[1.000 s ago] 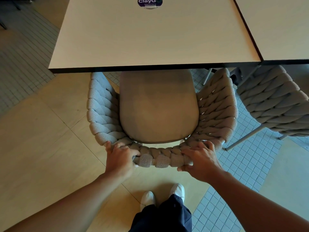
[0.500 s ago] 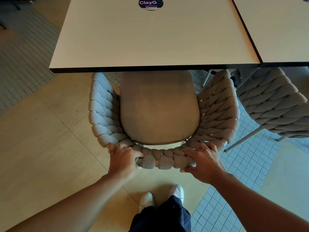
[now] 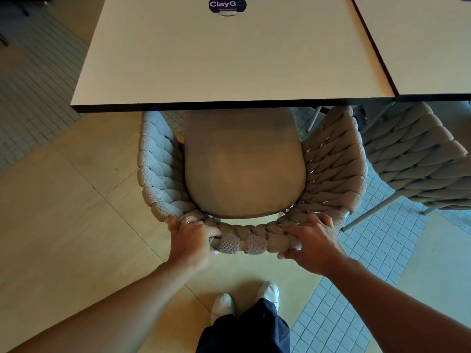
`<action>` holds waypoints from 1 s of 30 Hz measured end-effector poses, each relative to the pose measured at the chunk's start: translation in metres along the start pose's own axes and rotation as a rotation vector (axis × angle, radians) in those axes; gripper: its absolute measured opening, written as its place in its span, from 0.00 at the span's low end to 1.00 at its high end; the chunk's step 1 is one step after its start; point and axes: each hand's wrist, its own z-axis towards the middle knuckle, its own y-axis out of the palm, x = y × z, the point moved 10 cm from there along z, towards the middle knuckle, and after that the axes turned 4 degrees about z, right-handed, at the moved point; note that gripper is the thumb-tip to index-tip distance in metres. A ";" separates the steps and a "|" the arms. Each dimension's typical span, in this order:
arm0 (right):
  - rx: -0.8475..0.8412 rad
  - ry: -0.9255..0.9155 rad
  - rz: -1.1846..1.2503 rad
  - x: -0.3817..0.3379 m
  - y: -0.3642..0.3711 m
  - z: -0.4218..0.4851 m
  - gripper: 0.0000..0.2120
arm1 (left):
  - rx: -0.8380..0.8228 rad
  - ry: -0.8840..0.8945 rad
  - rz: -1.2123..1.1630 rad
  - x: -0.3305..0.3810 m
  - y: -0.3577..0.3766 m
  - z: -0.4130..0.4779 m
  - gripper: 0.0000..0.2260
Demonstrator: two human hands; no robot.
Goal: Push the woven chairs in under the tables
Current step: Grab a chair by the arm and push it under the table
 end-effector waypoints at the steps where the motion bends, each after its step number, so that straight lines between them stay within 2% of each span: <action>1: 0.010 -0.003 0.003 -0.002 -0.001 0.000 0.31 | -0.005 0.006 0.003 -0.001 0.000 0.001 0.17; 8: 0.056 -0.007 0.023 -0.013 0.002 0.003 0.30 | -0.021 0.000 -0.008 -0.017 -0.003 0.005 0.16; 13: 0.031 -0.006 0.016 -0.009 0.008 0.003 0.32 | -0.025 -0.002 0.019 -0.014 -0.003 0.002 0.16; 19: 0.066 0.009 0.063 -0.009 0.004 0.000 0.31 | -0.075 0.054 0.111 -0.010 -0.001 0.002 0.21; 24: 0.014 0.008 0.091 -0.013 0.001 -0.003 0.32 | -0.139 0.080 0.047 -0.009 -0.002 0.002 0.26; 30: 0.021 0.022 0.162 -0.016 -0.011 -0.010 0.30 | -0.086 0.068 -0.048 -0.008 -0.016 0.000 0.24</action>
